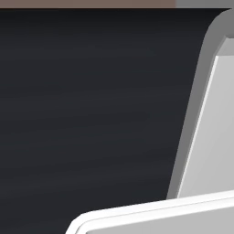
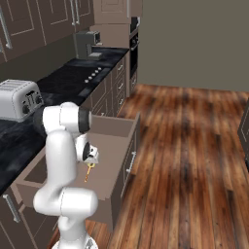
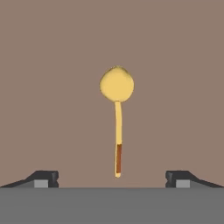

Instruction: Organize the utensils by type. Pick up the wooden spoons from the counter and place them in the open cabinet. Then pick up the metallic utensils from the counter and place them in the open drawer.

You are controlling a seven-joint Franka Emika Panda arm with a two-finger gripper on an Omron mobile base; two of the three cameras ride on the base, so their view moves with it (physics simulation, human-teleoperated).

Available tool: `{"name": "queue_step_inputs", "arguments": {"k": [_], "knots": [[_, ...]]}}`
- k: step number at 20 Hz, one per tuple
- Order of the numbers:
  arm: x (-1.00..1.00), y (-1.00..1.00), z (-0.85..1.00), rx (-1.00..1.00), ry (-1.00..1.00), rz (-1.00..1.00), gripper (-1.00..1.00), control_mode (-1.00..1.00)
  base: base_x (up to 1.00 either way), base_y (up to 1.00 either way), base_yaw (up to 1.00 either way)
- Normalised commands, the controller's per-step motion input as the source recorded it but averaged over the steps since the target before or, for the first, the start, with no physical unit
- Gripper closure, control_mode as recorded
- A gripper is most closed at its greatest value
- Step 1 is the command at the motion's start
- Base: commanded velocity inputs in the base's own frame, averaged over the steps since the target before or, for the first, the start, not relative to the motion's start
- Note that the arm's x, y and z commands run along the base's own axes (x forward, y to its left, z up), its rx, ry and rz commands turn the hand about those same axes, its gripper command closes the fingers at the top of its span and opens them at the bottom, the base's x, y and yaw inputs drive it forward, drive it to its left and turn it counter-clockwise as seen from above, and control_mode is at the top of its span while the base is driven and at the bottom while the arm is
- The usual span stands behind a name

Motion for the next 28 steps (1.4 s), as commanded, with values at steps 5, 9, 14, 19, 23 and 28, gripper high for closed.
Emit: {"name": "queue_step_inputs", "arguments": {"k": [5,9,14,19,23,28], "knots": [[-0.31,-0.25,1.00,0.00,-0.01,-0.01,-1.00,-1.00,0.00,0.00,0.00],[-0.55,-0.35,1.00,0.00,-0.04,0.00,-1.00,-1.00,0.00,0.00,0.00],[-0.60,-0.36,1.00,0.00,-0.03,0.00,-1.00,-1.00,0.00,0.00,0.00],[-0.58,-0.26,1.00,0.00,-0.02,0.00,-1.00,-1.00,0.00,0.00,0.00],[-0.54,-0.11,1.00,0.00,-0.03,0.00,-1.00,-1.00,0.00,0.00,0.00],[-0.35,0.00,1.00,-0.03,-0.06,0.00,-1.00,-1.00,0.00,0.00,0.00]]}}
